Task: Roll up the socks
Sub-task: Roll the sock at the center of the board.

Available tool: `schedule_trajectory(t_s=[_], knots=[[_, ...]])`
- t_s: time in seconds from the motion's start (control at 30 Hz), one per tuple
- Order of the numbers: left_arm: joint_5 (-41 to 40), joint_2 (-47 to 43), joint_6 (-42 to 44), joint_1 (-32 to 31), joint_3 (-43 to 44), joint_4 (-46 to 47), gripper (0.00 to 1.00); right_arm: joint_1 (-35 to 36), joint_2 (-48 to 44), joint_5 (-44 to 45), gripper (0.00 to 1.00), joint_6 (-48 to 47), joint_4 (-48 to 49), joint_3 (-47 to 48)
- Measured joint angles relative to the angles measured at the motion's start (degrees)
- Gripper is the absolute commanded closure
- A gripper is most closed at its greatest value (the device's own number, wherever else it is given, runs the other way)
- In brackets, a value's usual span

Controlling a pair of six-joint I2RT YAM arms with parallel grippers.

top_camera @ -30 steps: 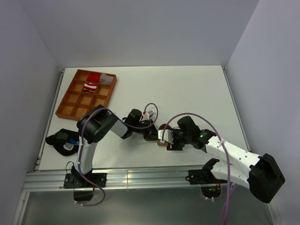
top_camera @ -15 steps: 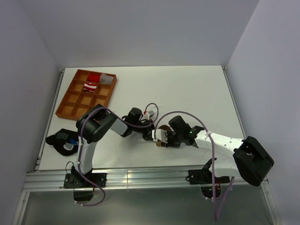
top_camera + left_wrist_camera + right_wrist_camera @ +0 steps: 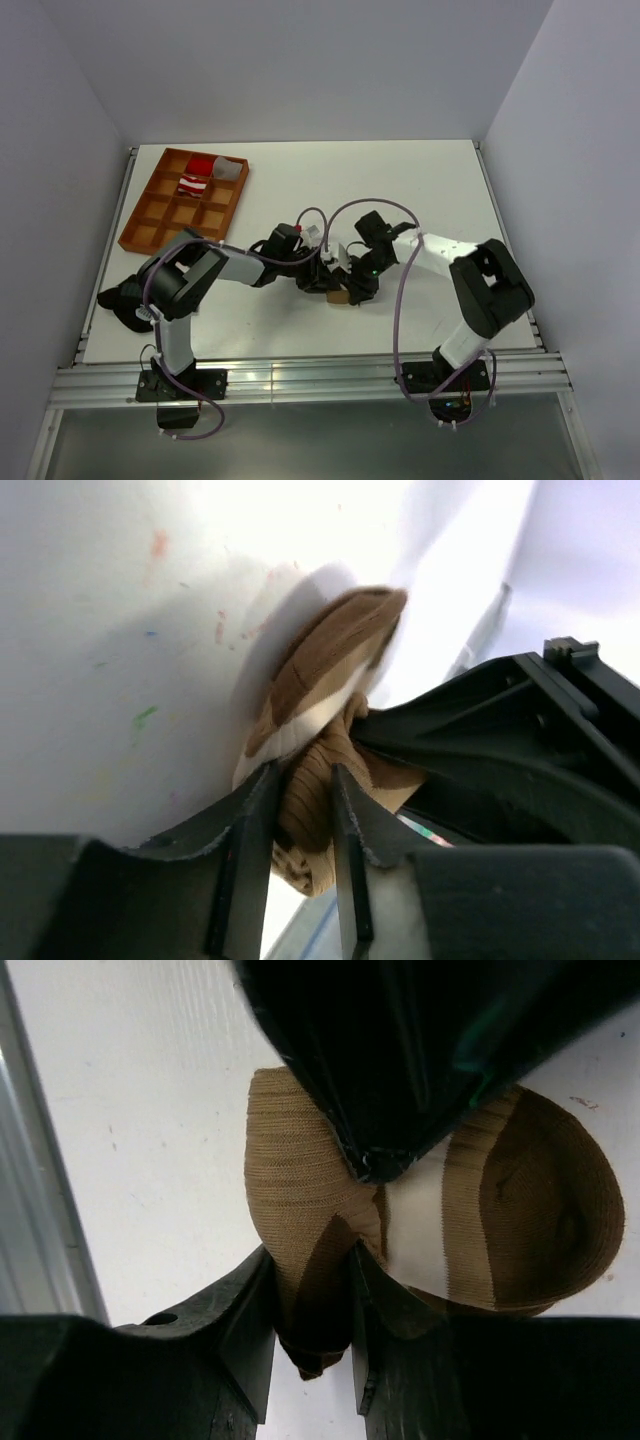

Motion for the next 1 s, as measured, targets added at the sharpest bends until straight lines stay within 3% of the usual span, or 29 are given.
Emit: schedule_trajectory(t_s=[0.4,0.67,1.0], knots=[[-22.01,-13.97,4.17,-0.26,-10.03,-3.06,0.66,-7.93,14.6,-11.39,0.83,-0.04,-14.16,12.17],[-31.3,-21.84,12.59,-3.61,-14.05,-2.08,0.53,-12.17,27.32,-15.43,0.83,-1.9,-29.55,23.76],[-25.27,-19.71,28.89,-7.41,-7.02,3.74,0.5,-14.19,32.89,-14.1,0.83,-4.28,-38.64,29.24]])
